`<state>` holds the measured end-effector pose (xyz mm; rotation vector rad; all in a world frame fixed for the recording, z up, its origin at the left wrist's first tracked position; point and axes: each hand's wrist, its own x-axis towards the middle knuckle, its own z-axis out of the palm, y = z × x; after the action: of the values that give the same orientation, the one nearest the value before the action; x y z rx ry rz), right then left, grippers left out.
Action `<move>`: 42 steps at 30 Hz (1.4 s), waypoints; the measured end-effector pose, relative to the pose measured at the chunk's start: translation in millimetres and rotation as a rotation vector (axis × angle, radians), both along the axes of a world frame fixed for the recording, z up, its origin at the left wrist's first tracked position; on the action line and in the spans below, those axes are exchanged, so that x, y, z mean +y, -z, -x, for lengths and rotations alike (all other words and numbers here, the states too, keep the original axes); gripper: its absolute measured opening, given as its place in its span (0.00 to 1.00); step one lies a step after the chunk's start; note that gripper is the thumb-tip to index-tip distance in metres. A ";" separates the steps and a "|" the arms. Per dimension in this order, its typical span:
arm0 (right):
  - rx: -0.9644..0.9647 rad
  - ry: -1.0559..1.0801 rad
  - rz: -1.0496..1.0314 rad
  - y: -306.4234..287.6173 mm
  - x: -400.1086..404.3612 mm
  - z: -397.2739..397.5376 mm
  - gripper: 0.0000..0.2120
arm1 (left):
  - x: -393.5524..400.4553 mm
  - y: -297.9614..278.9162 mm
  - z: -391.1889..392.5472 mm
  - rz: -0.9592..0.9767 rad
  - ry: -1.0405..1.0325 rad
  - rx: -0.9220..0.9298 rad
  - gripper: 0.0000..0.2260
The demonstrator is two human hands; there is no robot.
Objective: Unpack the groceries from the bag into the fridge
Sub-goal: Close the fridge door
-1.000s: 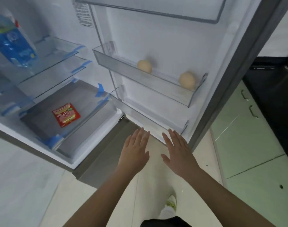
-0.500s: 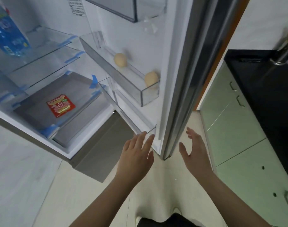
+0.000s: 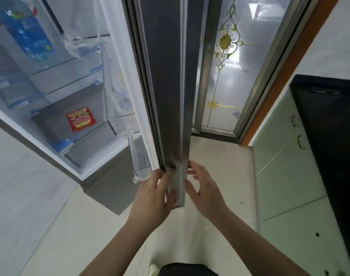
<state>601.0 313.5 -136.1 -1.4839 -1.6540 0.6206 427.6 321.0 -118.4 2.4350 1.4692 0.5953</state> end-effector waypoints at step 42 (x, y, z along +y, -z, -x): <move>0.029 -0.468 -0.003 -56.7 133.4 264.6 0.23 | 55.1 -40.2 234.9 -0.189 -0.760 -0.427 0.21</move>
<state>336.5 446.9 -79.4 -1.0785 -1.9921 0.8835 192.7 376.1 -78.2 1.6207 2.1681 1.3469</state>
